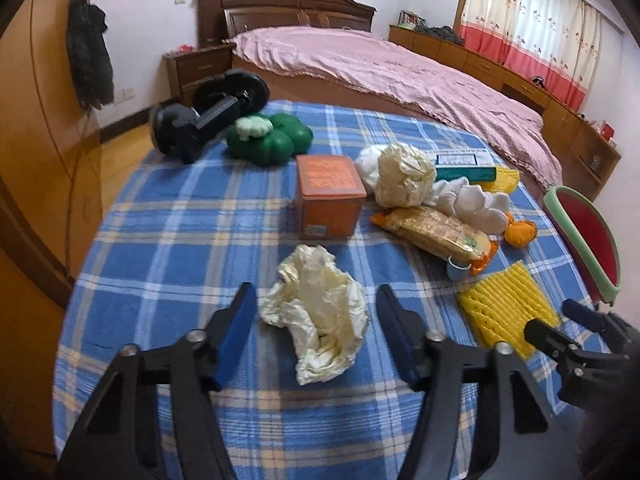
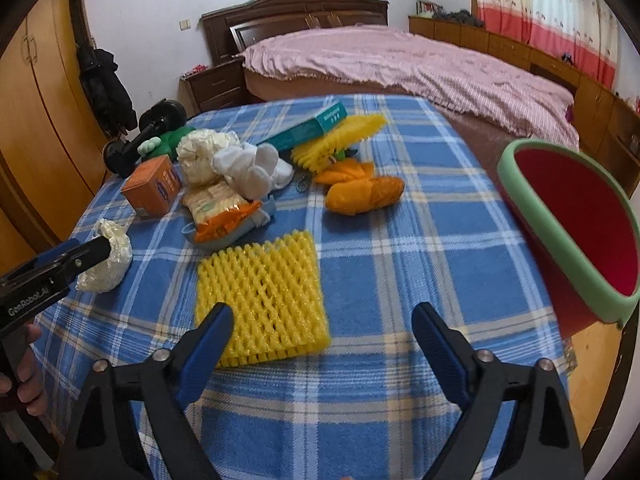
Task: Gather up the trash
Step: 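Grasp the crumpled plastic bag with the left tool while the right tool grasps the yellow foam net, then carry the plastic bag and foam net over the red bucket with both tools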
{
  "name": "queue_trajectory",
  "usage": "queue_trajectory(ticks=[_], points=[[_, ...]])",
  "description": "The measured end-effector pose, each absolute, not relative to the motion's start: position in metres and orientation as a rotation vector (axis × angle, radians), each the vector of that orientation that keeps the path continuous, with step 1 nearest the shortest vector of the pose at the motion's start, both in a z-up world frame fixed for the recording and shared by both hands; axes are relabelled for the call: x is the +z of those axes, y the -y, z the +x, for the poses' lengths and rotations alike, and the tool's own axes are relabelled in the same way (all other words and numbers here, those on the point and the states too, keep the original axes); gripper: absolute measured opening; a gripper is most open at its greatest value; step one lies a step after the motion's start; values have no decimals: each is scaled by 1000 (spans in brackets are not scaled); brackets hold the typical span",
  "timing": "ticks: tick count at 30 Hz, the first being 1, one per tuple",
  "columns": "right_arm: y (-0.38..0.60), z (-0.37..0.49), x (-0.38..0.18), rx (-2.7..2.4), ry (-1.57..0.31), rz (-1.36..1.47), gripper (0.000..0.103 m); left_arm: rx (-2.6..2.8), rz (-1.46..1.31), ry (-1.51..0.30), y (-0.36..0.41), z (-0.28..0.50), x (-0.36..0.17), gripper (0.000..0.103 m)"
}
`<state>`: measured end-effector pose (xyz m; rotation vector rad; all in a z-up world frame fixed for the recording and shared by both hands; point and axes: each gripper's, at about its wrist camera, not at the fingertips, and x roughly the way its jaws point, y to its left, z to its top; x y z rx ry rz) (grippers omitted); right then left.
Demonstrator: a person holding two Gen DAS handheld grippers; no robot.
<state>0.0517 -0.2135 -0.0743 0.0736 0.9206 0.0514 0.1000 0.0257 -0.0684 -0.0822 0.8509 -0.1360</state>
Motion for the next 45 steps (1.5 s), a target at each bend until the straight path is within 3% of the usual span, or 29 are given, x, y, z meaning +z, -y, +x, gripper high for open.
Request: queue_trajectory(ticks=[3,6,8,14,45], points=[[212,54,-79,64,-936,87,78,-149,-106,-859,-28,101,-73,38],[209,52,-78,98,-930,98,60,-169,-143,-851,-31,99,-73,28],[206,52,-78,123,-932,112,43,-173,-150,-842,-33,96,-70,26],[198,45,-73,152,-890,94,13,-189,-173,-829,-34,90,-63,25],[265,-10,8,41,-619,159,12,-396,-144,-664,31,61,30,25]])
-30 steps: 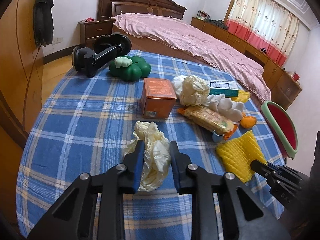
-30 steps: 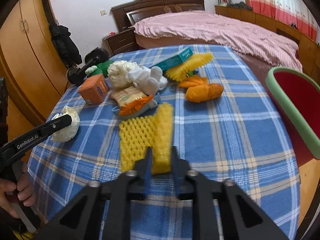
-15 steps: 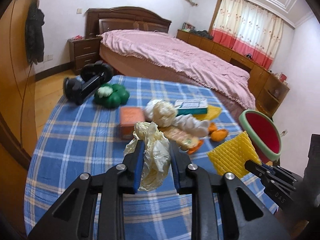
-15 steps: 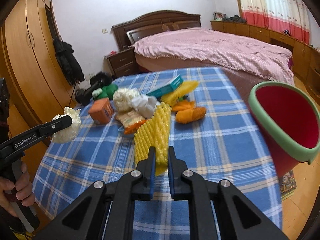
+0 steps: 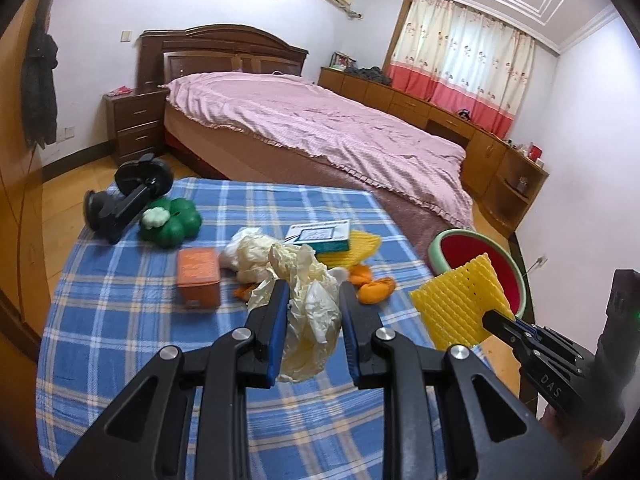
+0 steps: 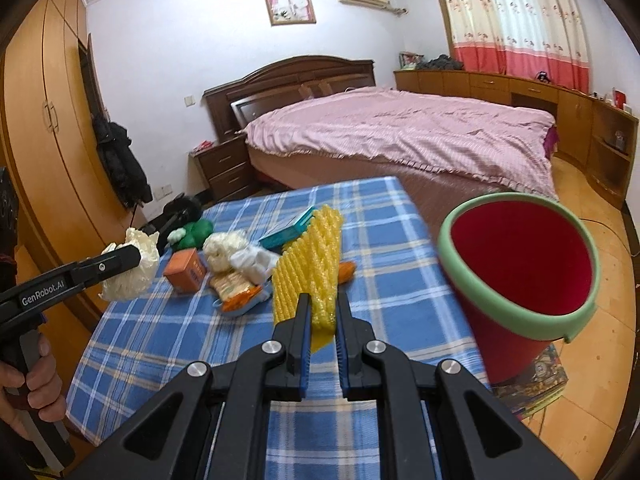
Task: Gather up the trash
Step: 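Carry the plastic bag and foam net over the red bucket with both tools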
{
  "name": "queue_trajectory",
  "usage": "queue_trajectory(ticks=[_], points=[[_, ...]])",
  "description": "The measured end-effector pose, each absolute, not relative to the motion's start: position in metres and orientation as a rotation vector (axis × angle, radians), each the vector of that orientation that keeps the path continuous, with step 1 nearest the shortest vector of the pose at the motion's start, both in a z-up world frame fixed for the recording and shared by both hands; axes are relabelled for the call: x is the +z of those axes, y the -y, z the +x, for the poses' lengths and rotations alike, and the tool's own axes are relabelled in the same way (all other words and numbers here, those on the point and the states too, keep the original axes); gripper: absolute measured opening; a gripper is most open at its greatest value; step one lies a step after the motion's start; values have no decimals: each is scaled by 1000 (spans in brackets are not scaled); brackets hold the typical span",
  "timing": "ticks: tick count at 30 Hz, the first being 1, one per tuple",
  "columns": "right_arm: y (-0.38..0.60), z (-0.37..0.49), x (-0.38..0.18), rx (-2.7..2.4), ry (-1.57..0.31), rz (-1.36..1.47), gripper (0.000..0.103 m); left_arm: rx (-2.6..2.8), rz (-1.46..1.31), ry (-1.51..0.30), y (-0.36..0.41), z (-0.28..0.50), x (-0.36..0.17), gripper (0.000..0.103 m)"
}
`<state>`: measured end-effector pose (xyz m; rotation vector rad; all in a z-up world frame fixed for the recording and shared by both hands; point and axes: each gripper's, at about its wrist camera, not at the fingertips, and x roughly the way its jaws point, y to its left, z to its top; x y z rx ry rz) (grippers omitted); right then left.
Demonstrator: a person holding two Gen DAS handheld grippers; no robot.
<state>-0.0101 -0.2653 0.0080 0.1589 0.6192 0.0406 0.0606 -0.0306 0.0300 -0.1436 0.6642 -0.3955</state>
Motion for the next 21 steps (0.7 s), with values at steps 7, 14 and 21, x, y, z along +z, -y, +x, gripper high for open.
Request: queue_trajectory(ticks=[7,14,21], points=[[287,-14,20,-2,-584,171,12,-442,-137,-635,54,64,45,25],[315,-19,28,-48,-559,190,12,-499,-125,-629,86,73,52,25],[352,-21,33,-125,-548,220,12,-575,-93,-627,131,87,55,25]])
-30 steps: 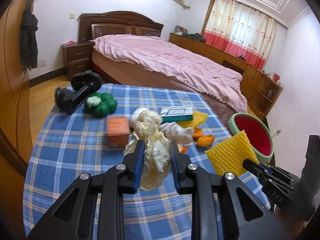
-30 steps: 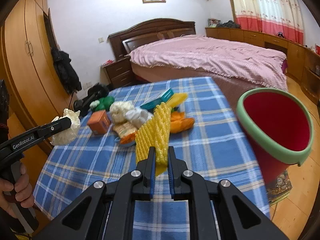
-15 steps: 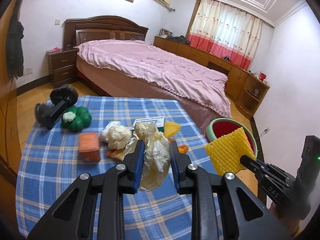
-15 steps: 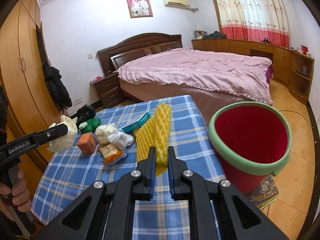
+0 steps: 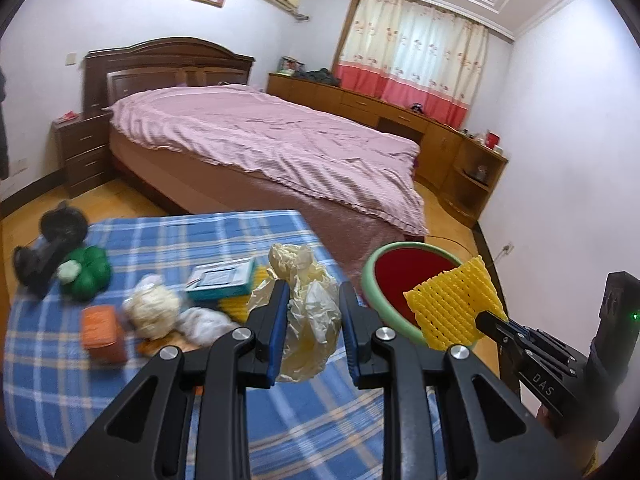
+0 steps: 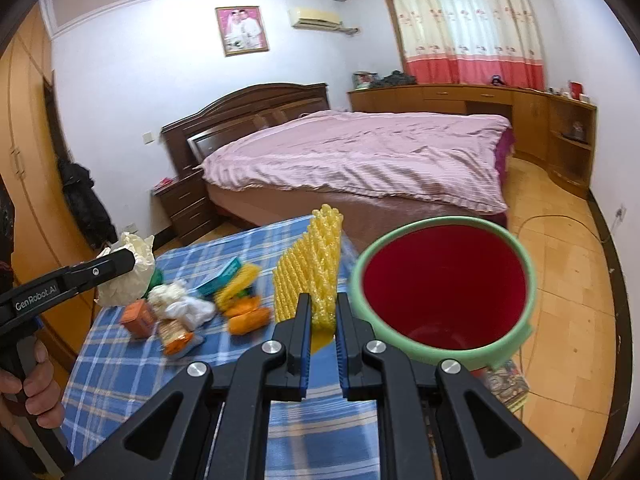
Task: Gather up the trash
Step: 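Carry the plastic bag and foam net over the red bucket with both tools, then open both tools to drop the bag and foam net into the bucket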
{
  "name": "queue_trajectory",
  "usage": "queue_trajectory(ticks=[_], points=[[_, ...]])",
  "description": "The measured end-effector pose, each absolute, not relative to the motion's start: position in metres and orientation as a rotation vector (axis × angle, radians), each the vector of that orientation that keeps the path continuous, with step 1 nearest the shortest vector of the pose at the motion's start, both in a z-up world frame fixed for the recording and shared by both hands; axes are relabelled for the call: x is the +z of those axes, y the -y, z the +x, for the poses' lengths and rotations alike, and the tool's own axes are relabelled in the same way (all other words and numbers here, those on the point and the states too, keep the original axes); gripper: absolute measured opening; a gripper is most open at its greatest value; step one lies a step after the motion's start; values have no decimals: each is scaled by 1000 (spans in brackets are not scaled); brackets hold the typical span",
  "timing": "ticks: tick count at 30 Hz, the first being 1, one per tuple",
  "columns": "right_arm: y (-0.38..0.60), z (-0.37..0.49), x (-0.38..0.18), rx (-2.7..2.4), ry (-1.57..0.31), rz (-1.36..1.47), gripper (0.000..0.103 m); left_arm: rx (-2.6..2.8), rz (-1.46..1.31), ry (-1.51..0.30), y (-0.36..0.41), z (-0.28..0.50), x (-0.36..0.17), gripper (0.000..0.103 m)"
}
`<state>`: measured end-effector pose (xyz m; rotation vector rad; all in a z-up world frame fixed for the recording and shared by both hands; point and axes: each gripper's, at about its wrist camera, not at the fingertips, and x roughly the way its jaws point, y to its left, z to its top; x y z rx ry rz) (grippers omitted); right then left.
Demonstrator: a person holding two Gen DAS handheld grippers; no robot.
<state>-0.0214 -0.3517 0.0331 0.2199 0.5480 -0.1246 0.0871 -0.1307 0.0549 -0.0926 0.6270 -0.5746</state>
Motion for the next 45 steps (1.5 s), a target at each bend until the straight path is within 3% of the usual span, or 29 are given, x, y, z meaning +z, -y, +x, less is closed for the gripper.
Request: queue_trajectory(ticks=[18,30,36,42,45], points=[[458,-20,8,-329,-589,336,13,-806,8,-696,267,115,26,25],[494,-11,-23,-394,-647,402,13,-867,58,-764,318,130,-17,25],[501,-7,-35,-384,-665,450,14,-850,79,-781,324,130,-27,46],[500,-4,-39,-377,-667,457,17,-828,74,-802,323,134,-29,48],[499,-5,-38,-374,-658,460,27,-819,64,-814,319,136,-28,48]])
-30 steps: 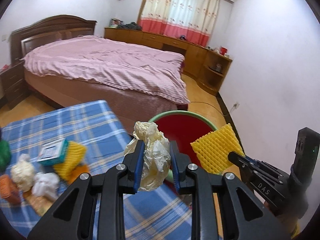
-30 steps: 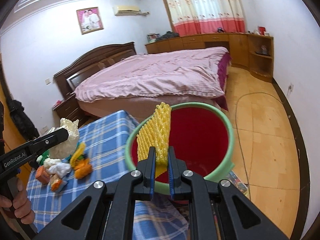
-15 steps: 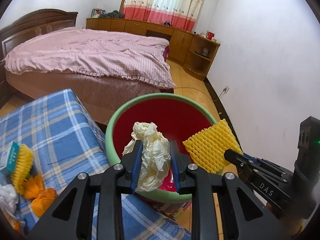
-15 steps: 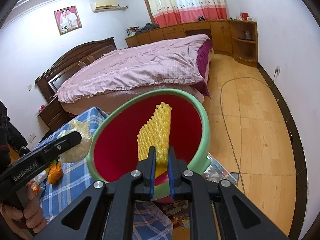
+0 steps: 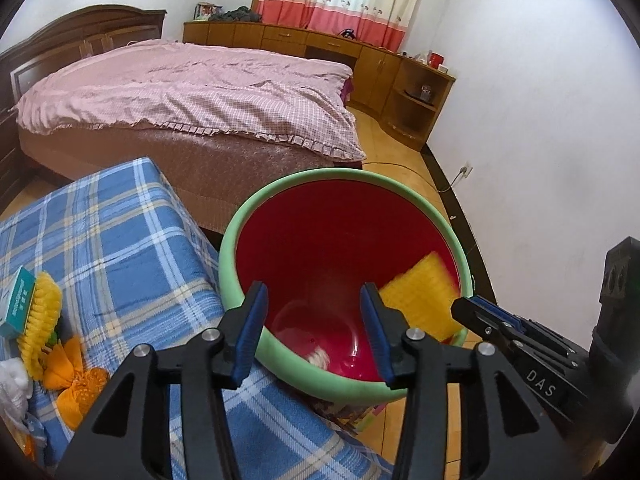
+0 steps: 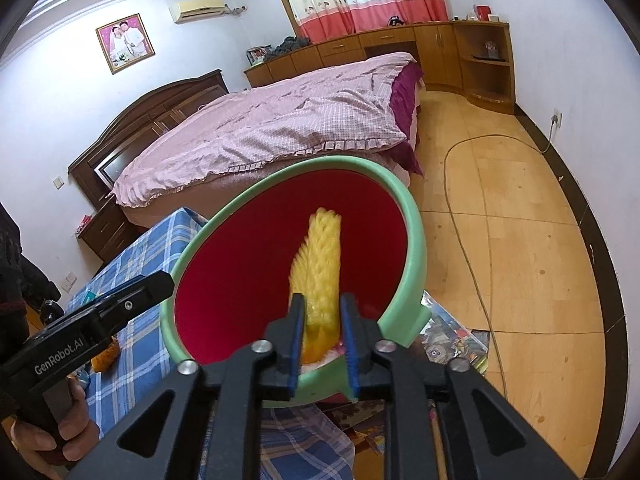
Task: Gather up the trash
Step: 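Open both tools to drop the bag and foam net into the bucket, then grasp the orange box with the left tool while the right tool grasps the orange cloth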
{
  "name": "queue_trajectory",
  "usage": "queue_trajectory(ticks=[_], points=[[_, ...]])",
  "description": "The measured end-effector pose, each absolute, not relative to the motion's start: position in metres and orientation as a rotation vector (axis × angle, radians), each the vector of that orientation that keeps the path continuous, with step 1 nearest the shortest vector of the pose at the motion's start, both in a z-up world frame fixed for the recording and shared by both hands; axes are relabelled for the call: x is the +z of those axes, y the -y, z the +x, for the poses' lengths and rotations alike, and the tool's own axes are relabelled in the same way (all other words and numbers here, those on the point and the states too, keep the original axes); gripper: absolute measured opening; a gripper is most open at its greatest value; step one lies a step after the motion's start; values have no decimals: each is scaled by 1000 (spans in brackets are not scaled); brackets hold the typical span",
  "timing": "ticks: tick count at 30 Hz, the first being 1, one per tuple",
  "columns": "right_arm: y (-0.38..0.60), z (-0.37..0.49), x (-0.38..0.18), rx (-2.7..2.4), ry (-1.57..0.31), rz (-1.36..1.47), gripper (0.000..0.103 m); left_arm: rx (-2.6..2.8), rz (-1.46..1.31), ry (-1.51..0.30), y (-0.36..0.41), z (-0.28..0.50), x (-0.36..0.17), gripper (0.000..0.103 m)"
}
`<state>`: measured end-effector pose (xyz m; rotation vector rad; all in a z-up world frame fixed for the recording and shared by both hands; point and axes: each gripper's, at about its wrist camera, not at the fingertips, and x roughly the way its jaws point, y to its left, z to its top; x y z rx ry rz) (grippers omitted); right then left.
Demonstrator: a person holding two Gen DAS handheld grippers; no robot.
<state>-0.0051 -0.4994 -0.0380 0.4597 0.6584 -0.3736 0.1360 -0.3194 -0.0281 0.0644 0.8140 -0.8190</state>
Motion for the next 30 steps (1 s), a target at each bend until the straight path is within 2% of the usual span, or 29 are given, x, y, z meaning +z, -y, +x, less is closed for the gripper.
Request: queue_trajectory(ticks=[2,9,16,30], points=[[499,-7,-36,-372,-651,455,35,-813,58,-817,316,136,-26,48],[490,-13,-24,-364,-624,450,40,-794,46,-796,298,130,-13,48],[471,-15,-6,-323,-593,437,51,-744,39,-762,270,121,4,48],[414,-7,27,-208,-568,400,57,-574,9,-686,186,115,37,48]])
